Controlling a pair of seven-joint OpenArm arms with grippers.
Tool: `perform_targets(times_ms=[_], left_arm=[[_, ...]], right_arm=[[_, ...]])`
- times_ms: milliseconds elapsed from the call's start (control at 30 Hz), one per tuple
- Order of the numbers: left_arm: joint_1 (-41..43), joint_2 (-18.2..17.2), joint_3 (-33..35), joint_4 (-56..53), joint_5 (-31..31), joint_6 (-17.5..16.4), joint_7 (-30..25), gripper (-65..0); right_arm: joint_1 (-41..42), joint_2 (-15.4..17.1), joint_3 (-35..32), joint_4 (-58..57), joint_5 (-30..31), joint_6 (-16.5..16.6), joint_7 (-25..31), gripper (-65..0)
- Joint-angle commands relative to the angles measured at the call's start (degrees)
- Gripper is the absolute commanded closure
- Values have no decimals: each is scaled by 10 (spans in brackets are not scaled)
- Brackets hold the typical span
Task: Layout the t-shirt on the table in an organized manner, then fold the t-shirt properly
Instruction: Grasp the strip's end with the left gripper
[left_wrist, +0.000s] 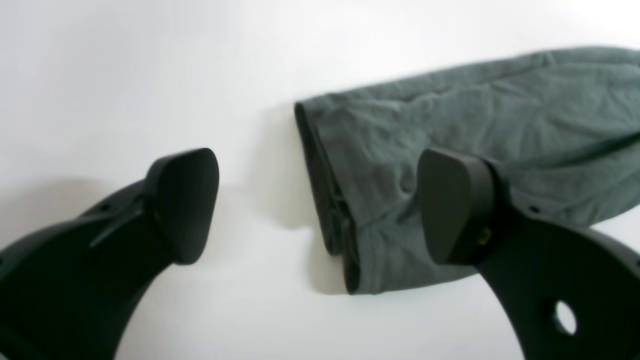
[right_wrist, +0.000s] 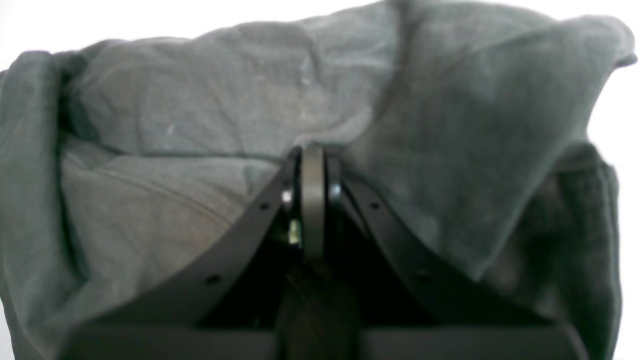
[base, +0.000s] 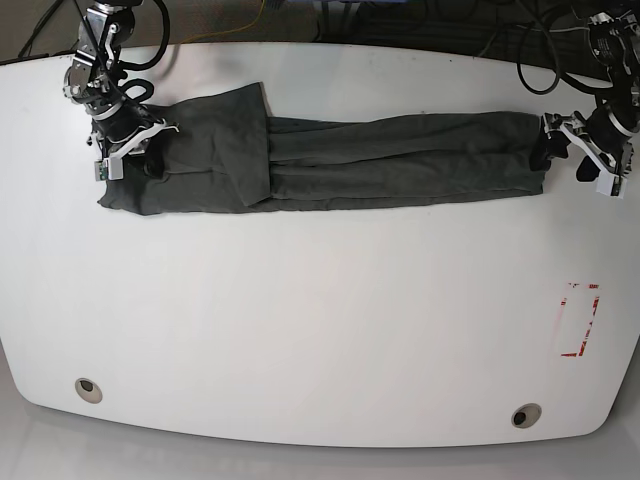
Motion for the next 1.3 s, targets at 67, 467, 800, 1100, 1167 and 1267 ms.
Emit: perform_targets(times_ms=[67, 467, 800, 1100, 1167, 1267], left_arm=[[-2, -12, 18, -19, -12, -1, -11, -605], [-4, -14, 33, -68, -11, -1, -12, -605], [-8, -12, 73, -69, -11, -1, -13, -605], [-16, -10, 107, -72, -11, -1, -13, -603], [-16, -10, 115, -72, -11, -1, -13, -603], [-16, -10, 118, -72, -11, -1, -13, -603]], right_arm=[[-5, 3, -1, -7, -33, -13, -47, 0], [-6, 3, -1, -7, -33, -13, -47, 0], [-6, 3, -1, -7, -33, -12, -47, 0], [-6, 4, -1, -7, -33, -12, -47, 0], [-6, 4, -1, -7, -33, -12, -47, 0], [-7, 4, -1, -7, -33, -12, -47, 0]])
